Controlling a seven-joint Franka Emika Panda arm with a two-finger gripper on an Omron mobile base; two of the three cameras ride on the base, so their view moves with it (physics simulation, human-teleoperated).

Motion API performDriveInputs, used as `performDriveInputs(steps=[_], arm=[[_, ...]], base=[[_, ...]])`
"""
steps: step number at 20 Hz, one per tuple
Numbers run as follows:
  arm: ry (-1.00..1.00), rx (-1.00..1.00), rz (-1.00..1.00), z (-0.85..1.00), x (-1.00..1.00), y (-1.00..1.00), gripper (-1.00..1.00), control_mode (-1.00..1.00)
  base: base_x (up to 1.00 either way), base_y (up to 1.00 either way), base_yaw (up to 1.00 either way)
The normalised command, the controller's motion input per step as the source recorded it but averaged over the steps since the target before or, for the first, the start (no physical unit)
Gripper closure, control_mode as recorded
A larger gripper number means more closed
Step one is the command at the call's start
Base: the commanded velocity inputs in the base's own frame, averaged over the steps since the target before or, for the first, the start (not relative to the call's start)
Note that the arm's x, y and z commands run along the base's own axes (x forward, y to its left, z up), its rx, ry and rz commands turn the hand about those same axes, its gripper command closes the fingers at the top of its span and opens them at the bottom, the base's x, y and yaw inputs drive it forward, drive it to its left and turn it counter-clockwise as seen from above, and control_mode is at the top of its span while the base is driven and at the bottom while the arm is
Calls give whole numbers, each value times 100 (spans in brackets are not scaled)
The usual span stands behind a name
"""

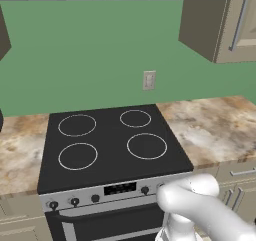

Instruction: Take the tongs from the drawer on the right and place them on the dining counter next to the tray containing the kebab skewer.

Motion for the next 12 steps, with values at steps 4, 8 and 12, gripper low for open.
performDriveInputs(steps=[4, 8, 12], arm=[[0, 4, 0, -47, 31, 0, -100, -100], [0, 0, 0, -51, 25, 0, -100, -100], [0, 0, 0, -43, 31, 0, -100, -100]], base=[[0, 0, 0], [0, 0, 0], [0, 0, 0]])
